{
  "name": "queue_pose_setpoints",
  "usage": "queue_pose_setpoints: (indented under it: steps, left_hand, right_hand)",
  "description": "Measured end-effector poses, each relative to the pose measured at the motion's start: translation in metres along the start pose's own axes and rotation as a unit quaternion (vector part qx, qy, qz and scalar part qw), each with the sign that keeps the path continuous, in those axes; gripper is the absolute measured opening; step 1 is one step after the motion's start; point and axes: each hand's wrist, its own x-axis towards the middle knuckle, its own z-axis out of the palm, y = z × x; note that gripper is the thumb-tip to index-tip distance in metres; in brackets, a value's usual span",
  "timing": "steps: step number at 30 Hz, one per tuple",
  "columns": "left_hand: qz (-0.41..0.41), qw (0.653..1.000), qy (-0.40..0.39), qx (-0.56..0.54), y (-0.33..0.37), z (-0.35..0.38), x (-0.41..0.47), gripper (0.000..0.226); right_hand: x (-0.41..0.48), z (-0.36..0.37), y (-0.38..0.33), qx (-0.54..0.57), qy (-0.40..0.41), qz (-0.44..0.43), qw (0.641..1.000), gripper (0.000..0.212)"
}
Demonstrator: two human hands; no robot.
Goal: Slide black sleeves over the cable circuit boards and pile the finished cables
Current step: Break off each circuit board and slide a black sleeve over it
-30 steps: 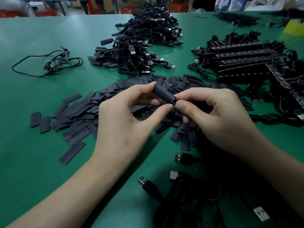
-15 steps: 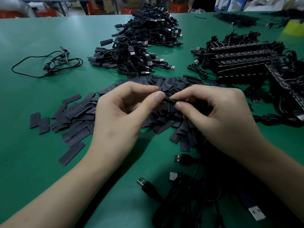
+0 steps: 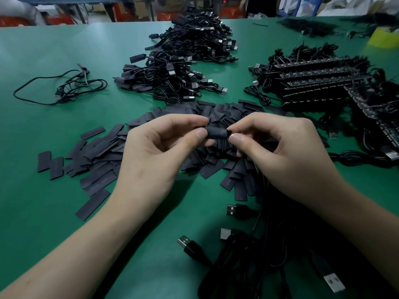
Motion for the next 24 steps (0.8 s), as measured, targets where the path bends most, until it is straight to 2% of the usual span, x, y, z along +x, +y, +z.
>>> queue_pose_setpoints:
  steps: [3, 5, 7, 9, 11, 18, 24]
  left_hand:
    - [-0.012, 0.999, 0.031, 0.002, 0.002, -0.001, 0.000, 0.016]
    - [-0.002, 0.998, 0.053, 0.047, 0.003, -0.003, 0.000, 0.012]
    - [0.055, 0.984, 0.056, 0.157, 0.003, -0.005, -0.001, 0.010]
    - [0.151, 0.946, 0.041, 0.284, 0.006, -0.005, -0.001, 0.010]
    - [0.218, 0.912, 0.017, 0.346, 0.008, -0.005, -0.002, 0.009]
    - [0.235, 0.893, -0.066, 0.378, 0.006, -0.009, -0.002, 0.016]
    - [0.258, 0.877, -0.091, 0.395, 0.005, -0.013, 0.000, 0.017]
  right_hand:
    - [0.000, 0.000, -0.001, -0.020, 0.008, -0.011, 1.000, 0.007]
    - [-0.001, 0.000, -0.001, -0.033, 0.014, -0.022, 0.999, 0.005]
    - [0.000, 0.000, -0.001, -0.062, 0.018, -0.034, 0.997, 0.007]
    - [0.000, 0.000, 0.000, -0.102, 0.022, -0.051, 0.993, 0.010]
    - [0.000, 0.000, 0.000, -0.134, 0.024, -0.066, 0.989, 0.011]
    - [0.003, -0.001, 0.001, -0.165, -0.036, -0.061, 0.984, 0.011]
    - [0.004, -0.002, 0.002, -0.154, -0.082, -0.036, 0.984, 0.011]
